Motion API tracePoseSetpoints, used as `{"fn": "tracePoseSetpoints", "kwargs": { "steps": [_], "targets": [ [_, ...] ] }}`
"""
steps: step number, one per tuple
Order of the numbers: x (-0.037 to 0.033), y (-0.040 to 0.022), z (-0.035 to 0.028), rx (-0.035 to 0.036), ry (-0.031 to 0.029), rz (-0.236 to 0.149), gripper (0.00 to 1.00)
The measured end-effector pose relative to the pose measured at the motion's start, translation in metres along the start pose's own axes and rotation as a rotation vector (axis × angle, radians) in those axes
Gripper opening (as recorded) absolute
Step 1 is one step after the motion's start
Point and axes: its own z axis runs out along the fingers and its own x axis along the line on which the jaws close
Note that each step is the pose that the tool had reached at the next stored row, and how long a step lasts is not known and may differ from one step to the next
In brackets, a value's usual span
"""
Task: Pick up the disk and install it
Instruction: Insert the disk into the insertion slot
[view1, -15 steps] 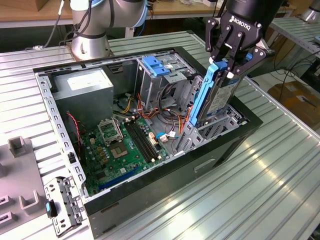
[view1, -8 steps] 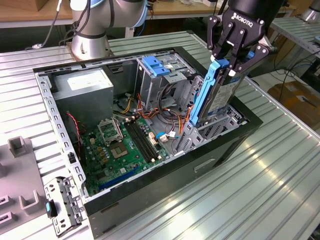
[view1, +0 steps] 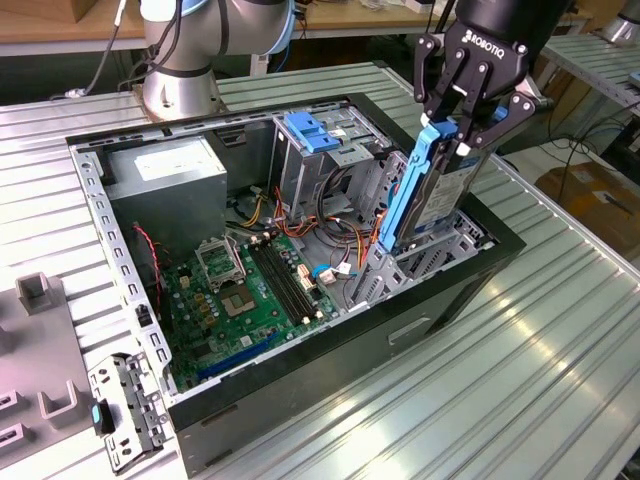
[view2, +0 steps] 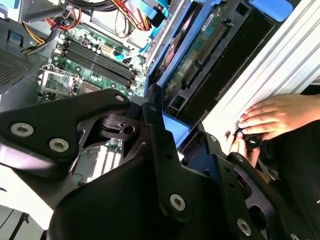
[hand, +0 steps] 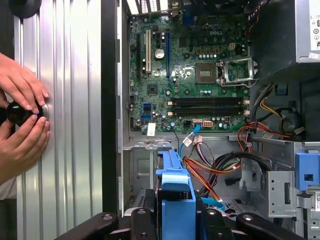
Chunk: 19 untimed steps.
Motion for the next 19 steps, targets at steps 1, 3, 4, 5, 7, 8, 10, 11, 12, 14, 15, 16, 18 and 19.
{"fn": "tracePoseSetpoints", "kwargs": {
  "steps": [1, 3, 4, 5, 7, 8, 10, 11, 12, 14, 15, 16, 18, 19],
  "targets": [
    [0.0007, 0.0000, 0.0002, 0.0000, 0.0001, 0.000, 0.37],
    [0.0011, 0.0000, 0.0003, 0.0000, 0.0001, 0.000, 0.37],
    [0.0011, 0.0000, 0.0004, 0.0000, 0.0001, 0.000, 0.37],
    [0.0011, -0.0001, 0.0007, -0.0001, 0.0002, 0.000, 0.37],
    [0.0010, -0.0001, 0.0023, 0.0000, 0.0003, 0.000, 0.37],
    [0.0010, -0.0001, 0.0035, -0.0001, 0.0001, 0.000, 0.37],
    [0.0009, -0.0002, 0.0046, 0.0000, 0.0001, 0.000, 0.37],
    [0.0008, -0.0002, 0.0051, 0.0000, 0.0001, 0.000, 0.37],
    [0.0008, -0.0002, 0.0052, 0.0000, 0.0001, 0.000, 0.37],
    [0.0008, -0.0002, 0.0053, 0.0000, 0.0002, 0.000, 0.37],
    [0.0008, -0.0002, 0.0054, 0.0000, 0.0002, 0.000, 0.37],
    [0.0008, -0.0002, 0.0054, 0.0000, 0.0001, 0.000, 0.37],
    [0.0008, -0.0002, 0.0056, 0.0000, 0.0001, 0.000, 0.37],
    [0.0008, -0.0002, 0.0056, 0.0000, 0.0001, 0.000, 0.37]
  ]
}}
